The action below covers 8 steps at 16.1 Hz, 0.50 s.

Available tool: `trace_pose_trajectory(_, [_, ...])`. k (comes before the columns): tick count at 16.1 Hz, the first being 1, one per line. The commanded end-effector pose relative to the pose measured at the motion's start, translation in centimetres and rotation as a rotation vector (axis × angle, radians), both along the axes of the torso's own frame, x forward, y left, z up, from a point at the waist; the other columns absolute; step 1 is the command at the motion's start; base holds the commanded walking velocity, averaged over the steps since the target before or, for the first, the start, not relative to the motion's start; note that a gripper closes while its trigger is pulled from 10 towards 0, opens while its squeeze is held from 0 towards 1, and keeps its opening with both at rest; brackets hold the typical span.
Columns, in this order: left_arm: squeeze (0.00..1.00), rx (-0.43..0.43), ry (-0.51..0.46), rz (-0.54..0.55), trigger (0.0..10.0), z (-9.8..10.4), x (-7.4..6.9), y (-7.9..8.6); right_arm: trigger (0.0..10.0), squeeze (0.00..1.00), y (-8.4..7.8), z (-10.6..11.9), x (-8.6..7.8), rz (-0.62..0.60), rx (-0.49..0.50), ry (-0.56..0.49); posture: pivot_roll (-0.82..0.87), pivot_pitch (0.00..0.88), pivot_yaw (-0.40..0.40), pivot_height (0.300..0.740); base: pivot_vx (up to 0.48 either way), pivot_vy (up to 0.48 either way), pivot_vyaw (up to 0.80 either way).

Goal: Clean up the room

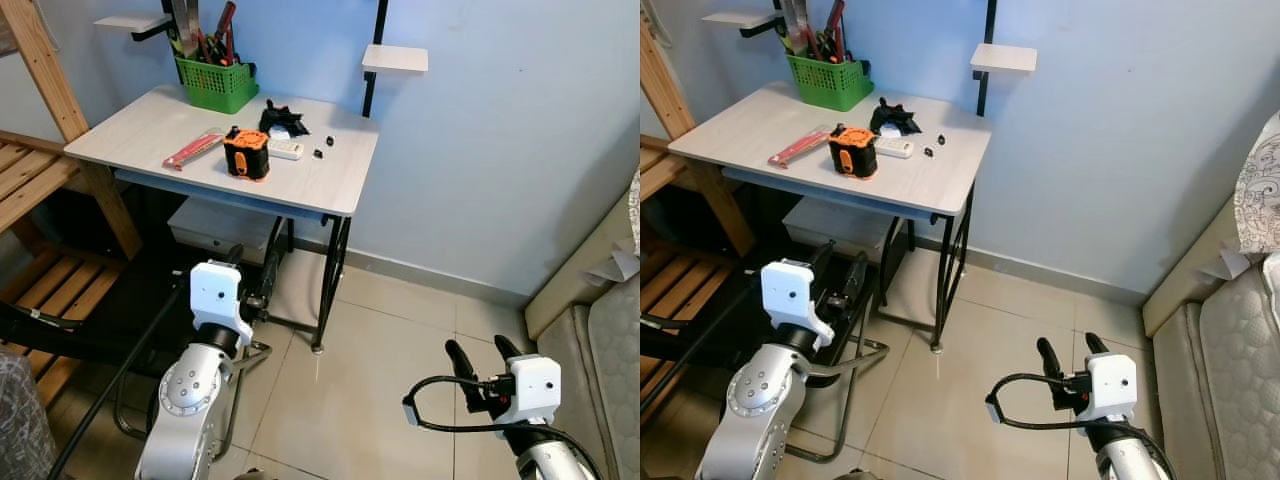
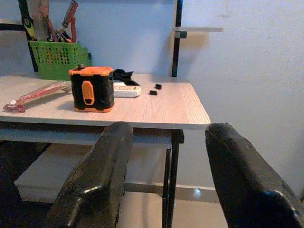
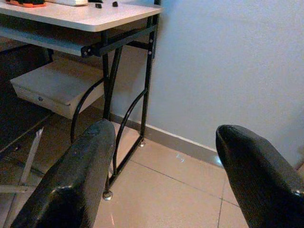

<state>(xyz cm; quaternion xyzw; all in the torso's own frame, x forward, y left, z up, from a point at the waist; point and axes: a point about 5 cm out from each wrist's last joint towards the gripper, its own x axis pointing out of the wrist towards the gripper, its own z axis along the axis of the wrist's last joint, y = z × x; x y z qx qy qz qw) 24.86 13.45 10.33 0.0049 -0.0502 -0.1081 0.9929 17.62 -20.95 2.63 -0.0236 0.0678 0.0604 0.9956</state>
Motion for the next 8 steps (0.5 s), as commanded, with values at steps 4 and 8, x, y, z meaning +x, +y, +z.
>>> trace_pose_trajectory(4, [0.0, -0.194, 0.268, -0.073, 10.0, -1.3, 3.8, -0.2, 10.0, 0.0, 4.7, 1.4, 6.2, -0.055, 0.165, 0.109, 0.09, 0.0, -0.043, 0.74, 0.0, 0.0, 0.0])
trace_pose_trajectory(8, [0.0, -0.004, 0.239, -0.027, 10.0, -2.2, 4.8, 0.9, 10.0, 0.0, 4.5, 0.6, 7.0, -0.138, 0.116, 0.095, 0.07, 0.0, 0.028, 0.74, 0.0, 0.0, 0.0])
